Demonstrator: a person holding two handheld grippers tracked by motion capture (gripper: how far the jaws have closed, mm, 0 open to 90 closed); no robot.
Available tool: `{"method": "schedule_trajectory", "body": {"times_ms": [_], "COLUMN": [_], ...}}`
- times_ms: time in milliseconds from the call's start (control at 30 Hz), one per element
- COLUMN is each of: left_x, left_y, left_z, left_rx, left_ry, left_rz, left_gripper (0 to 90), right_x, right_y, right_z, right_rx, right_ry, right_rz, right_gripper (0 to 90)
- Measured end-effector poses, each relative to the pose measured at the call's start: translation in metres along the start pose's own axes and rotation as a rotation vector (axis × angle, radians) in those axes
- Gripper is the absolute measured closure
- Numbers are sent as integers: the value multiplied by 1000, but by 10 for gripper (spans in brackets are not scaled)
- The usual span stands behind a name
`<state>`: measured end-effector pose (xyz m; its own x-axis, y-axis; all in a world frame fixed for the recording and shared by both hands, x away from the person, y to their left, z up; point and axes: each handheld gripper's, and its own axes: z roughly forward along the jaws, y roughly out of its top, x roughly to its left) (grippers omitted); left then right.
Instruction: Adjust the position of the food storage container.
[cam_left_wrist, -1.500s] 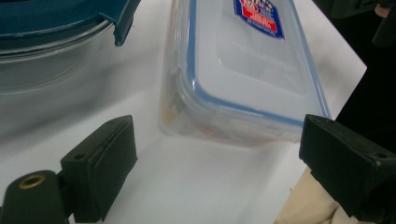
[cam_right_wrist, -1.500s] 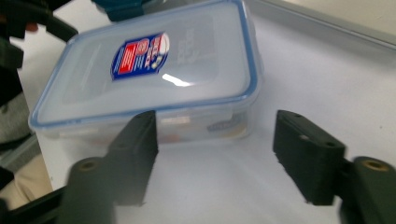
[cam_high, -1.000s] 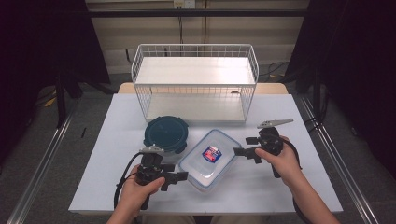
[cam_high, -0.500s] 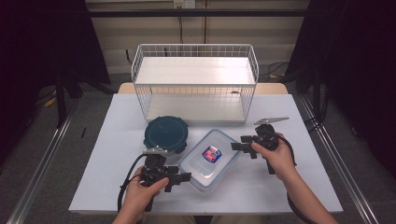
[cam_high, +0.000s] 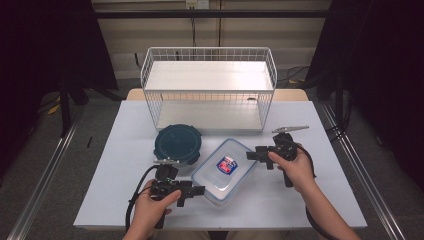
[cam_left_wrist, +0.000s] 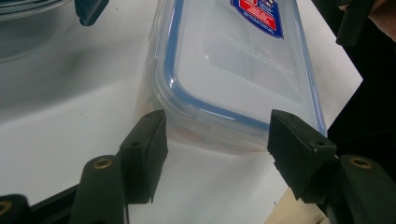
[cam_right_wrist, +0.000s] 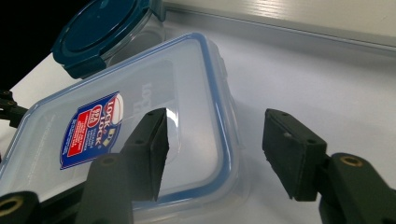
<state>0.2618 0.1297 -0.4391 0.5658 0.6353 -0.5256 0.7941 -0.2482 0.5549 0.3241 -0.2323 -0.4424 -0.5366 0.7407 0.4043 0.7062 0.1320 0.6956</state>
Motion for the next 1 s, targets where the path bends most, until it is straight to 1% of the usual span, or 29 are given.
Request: {"method": "schedule_trajectory", "body": {"times_ms": [67,133,167,200,233,333,367,400,433,467,500,533,567,600,667,700,767,800,833,867,900,933,967,1000], "left_x": [0,-1,-1,-1,0,0,1,0,0,2,1,2,0,0,-1,-1,-2,-2,-1,-1,-1,-1,-2,-3], "left_y": [0,-1,-1,-1,0,0,1,1,2,3,3,4,4,6,8,9,12,13,15,18,18,19,20,21], "left_z": [0,0,0,0,0,1,1,2,3,4,5,6,7,9,11,12,16,18,18,21,21,23,25,27], "left_rx": [1,1,2,4,1,-4,-7,-10,-12,-14,-21,-22,-29,-30,-40,-43,-55,-56,-55,-57,-57,-55,-61,-68], "left_ry": [1,4,1,-3,-4,-5,-8,-8,-11,-12,-22,-24,-28,-23,-22,-22,-23,-31,-26,-37,-37,-44,-43,-52], "left_rz": [-5,-17,-23,-39,-44,-52,-46,-66,-71,-60,-82,-70,-94,-87,-102,-94,-115,-128,-114,-131,-131,-128,-134,-159], "left_gripper": [380,389,391,392,397,396,394,392,390,391,391,392,392,392,395,397,400,410,434,449,475,475,474,475], "right_x": [0,1,2,3,2,1,0,0,-1,-2,-3,-4,-4,-4,-6,-7,-8,-8,-10,-10,-11,-11,-11,-12], "right_y": [0,-1,-2,-2,-2,-3,-4,-4,-4,-5,-5,-6,-6,-7,-9,-11,-11,-12,-14,-15,-16,-16,-18,-19], "right_z": [0,2,3,3,2,1,0,0,-1,-3,-6,-7,-7,-9,-12,-15,-17,-19,-22,-24,-25,-25,-27,-29], "right_rx": [0,6,5,5,4,-2,-4,-5,-5,-4,-1,-1,-1,0,-5,-7,-10,-13,-18,-24,-29,-29,-31,-36], "right_ry": [7,41,44,42,35,39,39,40,38,34,29,24,24,25,15,8,1,-5,-18,-23,-30,-30,-35,-39], "right_rz": [0,11,19,19,24,30,38,41,48,56,67,72,72,80,92,98,101,104,113,120,127,127,136,140], "right_gripper": [433,439,435,436,448,456,460,463,468,473,477,478,478,479,480,480,480,480,480,480,480,480,480,481]}}
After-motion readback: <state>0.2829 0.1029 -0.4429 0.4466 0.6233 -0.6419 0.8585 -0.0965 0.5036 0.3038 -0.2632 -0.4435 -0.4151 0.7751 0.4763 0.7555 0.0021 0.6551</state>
